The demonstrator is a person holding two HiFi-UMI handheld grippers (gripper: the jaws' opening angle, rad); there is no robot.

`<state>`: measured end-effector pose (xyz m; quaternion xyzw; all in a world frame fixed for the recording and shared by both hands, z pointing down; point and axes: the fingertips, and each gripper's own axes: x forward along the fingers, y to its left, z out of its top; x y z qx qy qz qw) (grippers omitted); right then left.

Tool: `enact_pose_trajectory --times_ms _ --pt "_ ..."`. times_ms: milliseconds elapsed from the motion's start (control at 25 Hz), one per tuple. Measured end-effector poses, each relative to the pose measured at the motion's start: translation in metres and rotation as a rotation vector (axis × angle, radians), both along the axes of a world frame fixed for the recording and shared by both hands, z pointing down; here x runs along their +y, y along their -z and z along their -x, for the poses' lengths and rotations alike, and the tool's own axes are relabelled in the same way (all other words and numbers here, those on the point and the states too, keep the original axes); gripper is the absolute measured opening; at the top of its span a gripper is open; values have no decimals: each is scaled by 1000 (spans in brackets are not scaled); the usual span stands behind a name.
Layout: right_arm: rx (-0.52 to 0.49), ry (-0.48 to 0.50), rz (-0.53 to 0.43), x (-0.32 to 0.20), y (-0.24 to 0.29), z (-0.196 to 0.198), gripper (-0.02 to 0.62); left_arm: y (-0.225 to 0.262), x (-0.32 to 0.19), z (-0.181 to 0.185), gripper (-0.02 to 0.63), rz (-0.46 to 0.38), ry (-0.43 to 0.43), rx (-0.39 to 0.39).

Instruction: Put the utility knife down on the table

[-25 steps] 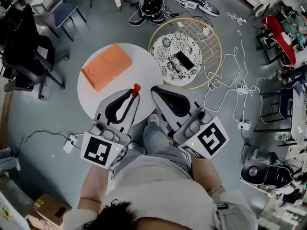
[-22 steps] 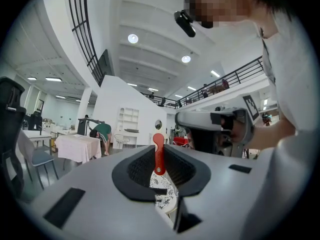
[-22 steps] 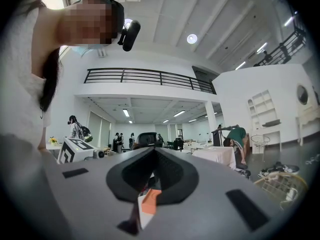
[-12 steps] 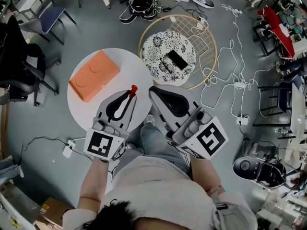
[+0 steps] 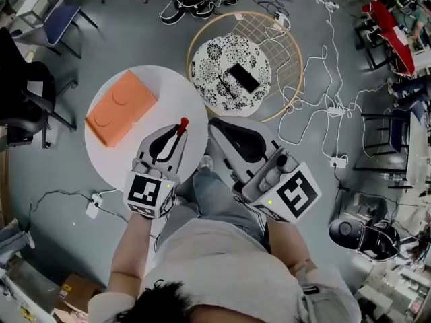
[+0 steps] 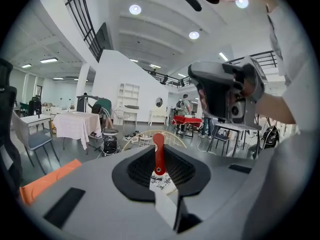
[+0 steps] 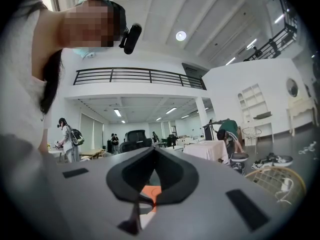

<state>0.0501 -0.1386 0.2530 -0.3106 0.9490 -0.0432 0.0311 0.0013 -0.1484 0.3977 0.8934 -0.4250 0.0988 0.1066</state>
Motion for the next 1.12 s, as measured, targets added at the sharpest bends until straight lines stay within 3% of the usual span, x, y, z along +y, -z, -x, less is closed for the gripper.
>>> enact_pose_trajectory --times_ms 1120 --pt "28 -21 108 -38 -42 -22 9 -179 -16 -5 57 360 -26 -262"
